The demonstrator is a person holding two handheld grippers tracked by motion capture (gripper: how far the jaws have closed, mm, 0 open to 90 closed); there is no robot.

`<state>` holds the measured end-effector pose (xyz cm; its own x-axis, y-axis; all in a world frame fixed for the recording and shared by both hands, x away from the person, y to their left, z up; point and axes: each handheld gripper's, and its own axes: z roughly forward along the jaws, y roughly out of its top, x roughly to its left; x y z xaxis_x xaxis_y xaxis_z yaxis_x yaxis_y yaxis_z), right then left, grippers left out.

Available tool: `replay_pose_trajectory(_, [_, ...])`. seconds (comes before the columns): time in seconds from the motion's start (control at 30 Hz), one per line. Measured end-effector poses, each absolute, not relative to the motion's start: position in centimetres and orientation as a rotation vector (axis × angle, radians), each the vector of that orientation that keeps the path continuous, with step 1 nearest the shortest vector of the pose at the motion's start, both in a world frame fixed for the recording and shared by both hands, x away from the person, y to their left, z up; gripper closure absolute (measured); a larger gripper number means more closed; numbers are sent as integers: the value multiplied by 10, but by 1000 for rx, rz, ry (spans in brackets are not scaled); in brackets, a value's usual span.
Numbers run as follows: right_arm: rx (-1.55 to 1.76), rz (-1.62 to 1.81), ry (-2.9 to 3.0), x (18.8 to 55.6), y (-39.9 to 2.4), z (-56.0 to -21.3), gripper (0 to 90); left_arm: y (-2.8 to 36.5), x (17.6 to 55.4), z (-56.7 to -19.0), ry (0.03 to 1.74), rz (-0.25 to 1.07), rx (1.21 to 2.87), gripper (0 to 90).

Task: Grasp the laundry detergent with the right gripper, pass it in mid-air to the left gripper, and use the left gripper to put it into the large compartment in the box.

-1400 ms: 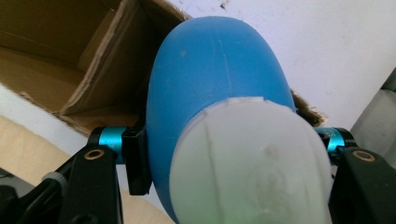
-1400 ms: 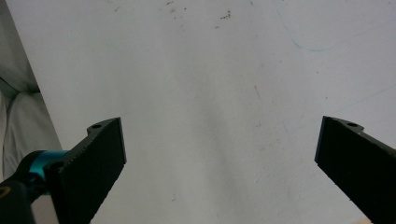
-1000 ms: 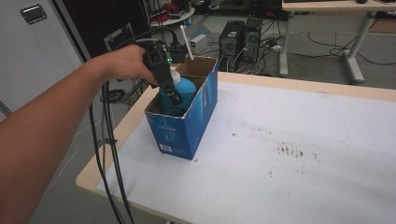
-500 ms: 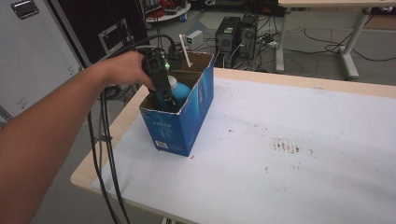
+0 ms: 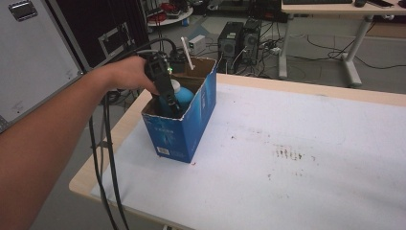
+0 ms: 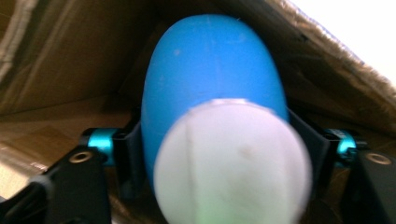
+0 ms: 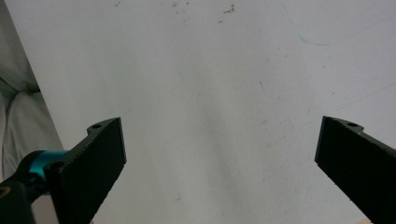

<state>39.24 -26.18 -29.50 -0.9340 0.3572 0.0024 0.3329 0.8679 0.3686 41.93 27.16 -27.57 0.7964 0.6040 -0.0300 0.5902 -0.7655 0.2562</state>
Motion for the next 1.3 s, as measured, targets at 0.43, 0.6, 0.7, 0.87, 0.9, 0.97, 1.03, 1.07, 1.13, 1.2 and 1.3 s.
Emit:
replay_pose_trajectory(0.43, [562, 568, 2958, 389, -263, -289, 12, 270, 416, -233, 946, 153, 2602, 251])
replay_pose_trajectory(0.6, [549, 572, 2956, 388, -263, -288, 12, 260, 412, -216, 908, 187, 2576, 250])
replay_pose_trajectory(0.7, [548, 582, 2949, 387, -263, -287, 12, 254, 410, -209, 891, 221, 2559, 192])
replay_pose_trajectory(0.87, [547, 586, 2944, 384, -263, -285, 12, 244, 406, -198, 844, 242, 2573, 192])
replay_pose_trajectory(0.9, [547, 584, 2943, 384, -264, -284, 12, 242, 406, -196, 841, 249, 2570, 192])
replay_pose_trajectory(0.97, [545, 587, 2942, 384, -265, -283, 12, 237, 405, -191, 841, 259, 2571, 192])
replay_pose_trajectory(1.03, [551, 584, 2939, 383, -265, -282, 12, 233, 405, -188, 833, 261, 2574, 192])
replay_pose_trajectory(1.07, [547, 585, 2938, 383, -266, -282, 12, 230, 405, -186, 826, 257, 2574, 192])
replay_pose_trajectory(1.13, [552, 590, 2935, 382, -266, -282, 12, 226, 405, -182, 825, 247, 2570, 192])
replay_pose_trajectory(1.2, [553, 586, 2935, 382, -267, -282, 12, 220, 405, -179, 802, 246, 2574, 192])
replay_pose_trajectory(1.3, [559, 588, 2933, 382, -267, -282, 12, 211, 406, -174, 793, 264, 2576, 192])
